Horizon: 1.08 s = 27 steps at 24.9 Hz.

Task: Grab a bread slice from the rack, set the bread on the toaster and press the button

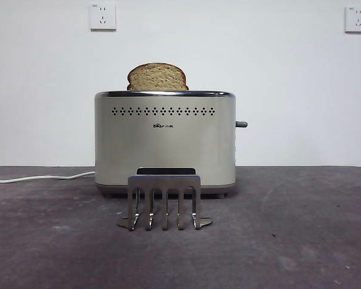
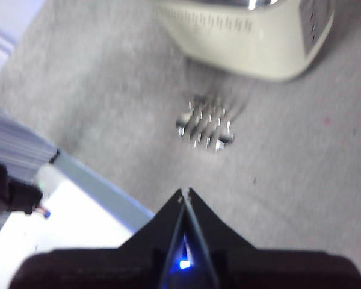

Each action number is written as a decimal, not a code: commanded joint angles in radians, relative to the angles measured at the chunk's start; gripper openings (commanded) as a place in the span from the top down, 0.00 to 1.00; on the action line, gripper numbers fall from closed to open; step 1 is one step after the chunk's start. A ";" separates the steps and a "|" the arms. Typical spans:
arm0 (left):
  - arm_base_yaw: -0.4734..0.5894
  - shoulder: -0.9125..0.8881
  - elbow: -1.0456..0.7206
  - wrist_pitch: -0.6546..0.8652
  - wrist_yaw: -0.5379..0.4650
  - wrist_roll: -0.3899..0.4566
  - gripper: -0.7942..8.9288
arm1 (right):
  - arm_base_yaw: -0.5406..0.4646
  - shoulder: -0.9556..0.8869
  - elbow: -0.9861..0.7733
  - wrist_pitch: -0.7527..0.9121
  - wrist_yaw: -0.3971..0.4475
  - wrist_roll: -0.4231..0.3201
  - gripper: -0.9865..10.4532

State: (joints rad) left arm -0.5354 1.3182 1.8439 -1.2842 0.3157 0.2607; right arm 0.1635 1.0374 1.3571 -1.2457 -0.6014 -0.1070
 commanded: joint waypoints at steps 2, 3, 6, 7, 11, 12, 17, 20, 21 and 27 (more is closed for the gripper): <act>-0.003 0.000 -0.006 -0.008 0.006 -0.005 0.60 | 0.003 0.000 -0.009 -0.006 0.000 -0.043 0.92; -0.003 0.000 -0.006 -0.011 0.006 -0.005 0.60 | 0.003 0.000 -0.009 -0.006 0.000 -0.043 0.92; -0.003 0.000 -0.006 -0.024 0.006 -0.005 0.61 | 0.003 0.000 -0.009 -0.005 0.000 -0.043 0.92; -0.003 0.000 -0.006 -0.027 0.006 -0.004 0.66 | 0.003 0.000 -0.009 -0.005 0.000 -0.043 0.92; -0.003 0.000 -0.006 -0.029 0.006 -0.003 0.92 | 0.002 0.000 -0.009 -0.003 0.001 -0.040 0.91; -0.003 0.000 -0.006 -0.029 0.006 -0.003 0.92 | 0.002 0.000 -0.009 -0.003 0.003 -0.041 0.91; -0.002 0.000 -0.006 -0.026 0.002 -0.007 0.92 | 0.002 0.000 -0.009 -0.003 0.006 -0.041 0.91; -0.002 0.000 -0.006 -0.026 0.002 -0.006 0.92 | 0.002 0.001 -0.009 -0.003 0.006 -0.041 0.91; -0.002 0.000 -0.006 -0.025 0.002 -0.006 0.92 | 0.002 0.001 -0.009 -0.003 0.005 -0.041 0.91; -0.002 0.000 -0.006 -0.026 0.001 -0.006 0.92 | 0.002 0.001 -0.009 -0.003 0.006 -0.041 0.91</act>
State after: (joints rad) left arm -0.5350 1.3182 1.8439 -1.3148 0.3172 0.2584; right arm 0.1635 1.0374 1.3571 -1.2552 -0.5983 -0.1394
